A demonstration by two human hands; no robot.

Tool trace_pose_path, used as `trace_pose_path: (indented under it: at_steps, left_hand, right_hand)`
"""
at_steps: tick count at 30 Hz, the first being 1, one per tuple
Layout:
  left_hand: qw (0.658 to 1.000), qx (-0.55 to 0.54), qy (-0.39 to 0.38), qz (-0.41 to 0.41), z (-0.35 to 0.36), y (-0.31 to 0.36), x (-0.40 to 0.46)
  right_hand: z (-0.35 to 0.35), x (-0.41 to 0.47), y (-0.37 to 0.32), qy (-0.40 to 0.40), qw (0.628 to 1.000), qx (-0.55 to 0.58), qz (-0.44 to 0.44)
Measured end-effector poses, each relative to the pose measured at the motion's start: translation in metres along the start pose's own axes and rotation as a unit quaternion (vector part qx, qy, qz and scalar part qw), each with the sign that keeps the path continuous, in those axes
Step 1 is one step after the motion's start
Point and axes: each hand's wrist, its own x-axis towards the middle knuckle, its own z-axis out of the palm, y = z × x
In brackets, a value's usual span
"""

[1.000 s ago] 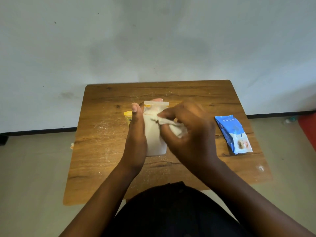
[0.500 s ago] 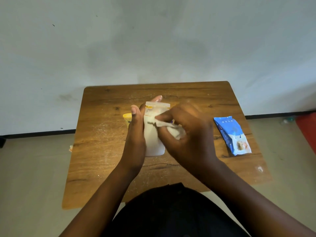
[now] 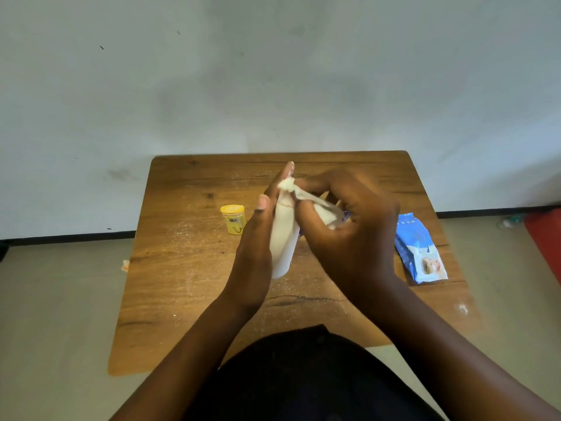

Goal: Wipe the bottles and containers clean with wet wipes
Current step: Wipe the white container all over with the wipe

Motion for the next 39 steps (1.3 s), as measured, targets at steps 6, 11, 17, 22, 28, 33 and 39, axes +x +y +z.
trace_pose_path:
  at_steps: [6, 11, 17, 22, 28, 33, 39]
  left_hand:
    - [0.999, 0.013, -0.023, 0.035, -0.001, 0.004, 0.001]
    - [0.999, -0.001, -0.005, 0.033, -0.005, 0.002, 0.004]
    - [1.000, -0.011, -0.001, 0.001, 0.001, 0.002, 0.010]
    - [0.997, 0.069, 0.023, 0.037, -0.009, -0.001, 0.002]
    - [0.995, 0.051, 0.001, 0.085, -0.011, 0.004, 0.001]
    - [1.000, 0.000, -0.008, 0.012, -0.009, 0.002, -0.004]
    - [0.998, -0.062, 0.009, 0.008, -0.012, -0.001, -0.006]
  right_hand:
    - [0.001, -0.009, 0.003, -0.036, 0.999, 0.011, -0.006]
    - [0.004, -0.027, 0.000, -0.095, 0.994, 0.035, -0.035]
    - [-0.001, 0.005, 0.001, -0.008, 1.000, 0.021, -0.003]
    - [-0.003, -0.011, 0.002, -0.024, 0.999, 0.041, 0.002]
    - [-0.002, -0.034, 0.002, -0.082, 0.995, 0.063, -0.004]
    - [-0.010, -0.007, 0.007, -0.003, 0.999, 0.022, 0.030]
    - [-0.010, -0.024, 0.007, -0.035, 0.998, 0.033, 0.039]
